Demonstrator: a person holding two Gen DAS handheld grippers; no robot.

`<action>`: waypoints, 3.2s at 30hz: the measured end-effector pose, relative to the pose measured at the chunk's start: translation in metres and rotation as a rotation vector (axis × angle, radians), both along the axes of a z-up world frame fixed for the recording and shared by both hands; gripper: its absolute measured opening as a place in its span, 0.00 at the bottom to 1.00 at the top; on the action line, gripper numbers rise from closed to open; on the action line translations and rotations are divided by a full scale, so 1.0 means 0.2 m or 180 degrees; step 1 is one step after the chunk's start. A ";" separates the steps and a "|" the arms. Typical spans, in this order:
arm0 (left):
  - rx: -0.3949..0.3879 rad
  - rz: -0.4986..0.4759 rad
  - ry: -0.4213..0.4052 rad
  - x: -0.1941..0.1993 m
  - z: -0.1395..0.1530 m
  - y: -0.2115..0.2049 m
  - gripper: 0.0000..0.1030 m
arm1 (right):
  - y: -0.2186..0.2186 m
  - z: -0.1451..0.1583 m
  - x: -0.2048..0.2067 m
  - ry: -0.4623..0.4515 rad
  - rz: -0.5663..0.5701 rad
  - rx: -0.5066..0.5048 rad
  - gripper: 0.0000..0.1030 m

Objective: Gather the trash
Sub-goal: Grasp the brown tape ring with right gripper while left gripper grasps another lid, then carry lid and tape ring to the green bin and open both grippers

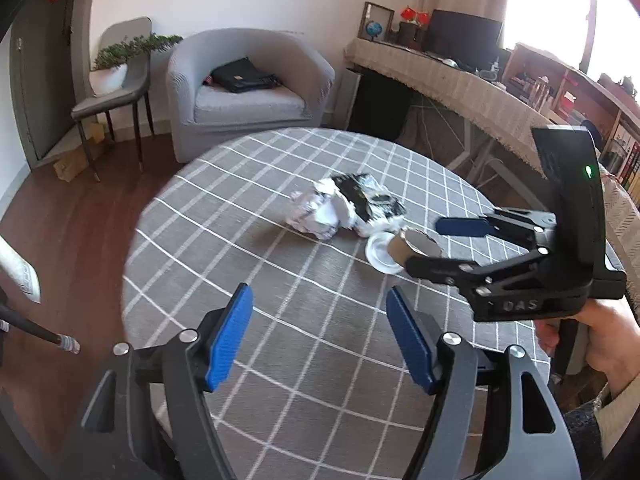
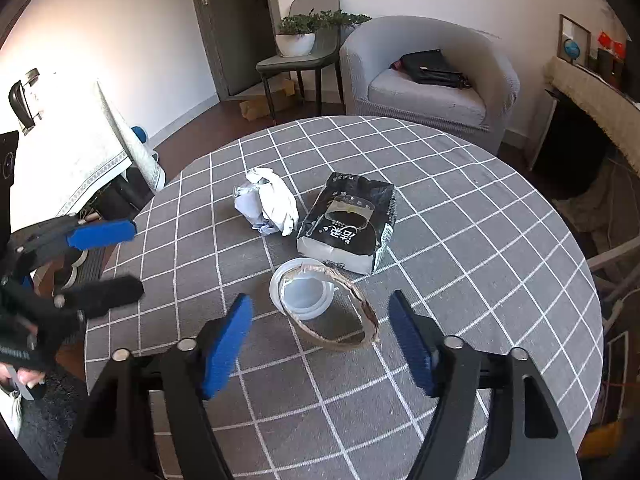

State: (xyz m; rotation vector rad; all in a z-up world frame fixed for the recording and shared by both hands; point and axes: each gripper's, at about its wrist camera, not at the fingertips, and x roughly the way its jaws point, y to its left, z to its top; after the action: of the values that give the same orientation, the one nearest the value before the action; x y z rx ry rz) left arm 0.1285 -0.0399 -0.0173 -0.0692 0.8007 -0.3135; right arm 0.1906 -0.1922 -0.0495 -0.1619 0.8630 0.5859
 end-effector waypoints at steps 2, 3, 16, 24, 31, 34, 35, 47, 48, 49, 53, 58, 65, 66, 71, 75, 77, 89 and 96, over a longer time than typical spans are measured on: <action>0.0009 -0.0023 0.0013 0.00 -0.01 -0.03 0.70 | 0.00 -0.02 0.02 0.0029 0.0016 -0.0001 0.54; 0.0007 -0.0045 0.0005 0.00 -0.01 -0.04 0.70 | 0.00 -0.04 0.03 0.0066 0.0024 -0.0014 0.52; 0.0050 -0.0184 0.0075 0.09 -0.09 -0.24 0.70 | -0.16 0.09 -0.04 -0.0060 -0.0142 0.0231 0.49; 0.0319 -0.0214 0.0071 0.17 -0.15 -0.41 0.62 | -0.29 0.07 -0.04 -0.0069 -0.0335 0.0141 0.49; 0.0529 -0.0148 0.0185 0.26 -0.21 -0.48 0.53 | -0.41 0.07 -0.06 -0.0065 -0.0427 0.0150 0.49; 0.0614 -0.0111 0.0230 0.30 -0.21 -0.49 0.52 | -0.43 0.08 -0.07 -0.0072 -0.0432 0.0169 0.49; 0.0624 -0.0105 0.0239 0.29 -0.21 -0.51 0.52 | -0.44 0.08 -0.08 -0.0070 -0.0429 0.0176 0.49; 0.0663 -0.0035 0.0337 0.39 -0.21 -0.54 0.46 | -0.42 0.06 -0.11 -0.0022 -0.0311 0.0154 0.49; 0.0672 -0.0048 0.0331 0.38 -0.21 -0.55 0.44 | -0.42 0.06 -0.11 -0.0018 -0.0307 0.0153 0.49; 0.0688 -0.0059 0.0323 0.38 -0.20 -0.55 0.41 | -0.41 0.06 -0.11 -0.0007 -0.0303 0.0149 0.49; 0.0694 -0.0030 0.0312 0.35 -0.21 -0.54 0.41 | -0.40 0.04 -0.11 0.0022 -0.0288 0.0117 0.49; 0.0670 0.0035 0.0282 0.30 -0.19 -0.45 0.41 | -0.34 0.04 -0.11 0.0037 -0.0250 0.0074 0.49; 0.0477 0.0144 0.0277 0.20 -0.13 -0.22 0.41 | -0.19 0.05 -0.09 0.0041 -0.0131 0.0055 0.49; 0.0438 0.0155 0.0270 0.18 -0.12 -0.17 0.41 | -0.17 0.05 -0.09 0.0043 -0.0109 0.0054 0.49; 0.0394 0.0220 0.0248 0.12 -0.08 -0.01 0.41 | -0.03 0.04 -0.11 0.0071 0.0024 0.0019 0.49; 0.0264 0.0330 0.0277 0.08 -0.06 0.13 0.41 | 0.07 0.04 -0.12 0.0106 0.0106 0.0010 0.49; 0.0249 0.0385 0.0291 0.07 -0.06 0.19 0.41 | 0.11 0.05 -0.12 0.0117 0.0158 0.0030 0.49; 0.0260 0.0653 0.0305 -0.05 -0.06 0.49 0.41 | 0.39 0.08 -0.15 0.0117 0.0424 0.0078 0.49; 0.0259 0.0836 0.0398 -0.14 -0.09 0.72 0.41 | 0.59 0.10 -0.16 0.0117 0.0575 0.0135 0.49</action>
State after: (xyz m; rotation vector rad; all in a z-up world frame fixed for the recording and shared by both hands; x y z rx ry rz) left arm 0.1009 0.1031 -0.0361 -0.1172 0.9163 -0.0281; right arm 0.1584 -0.0744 -0.0291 -0.1922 0.8762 0.7774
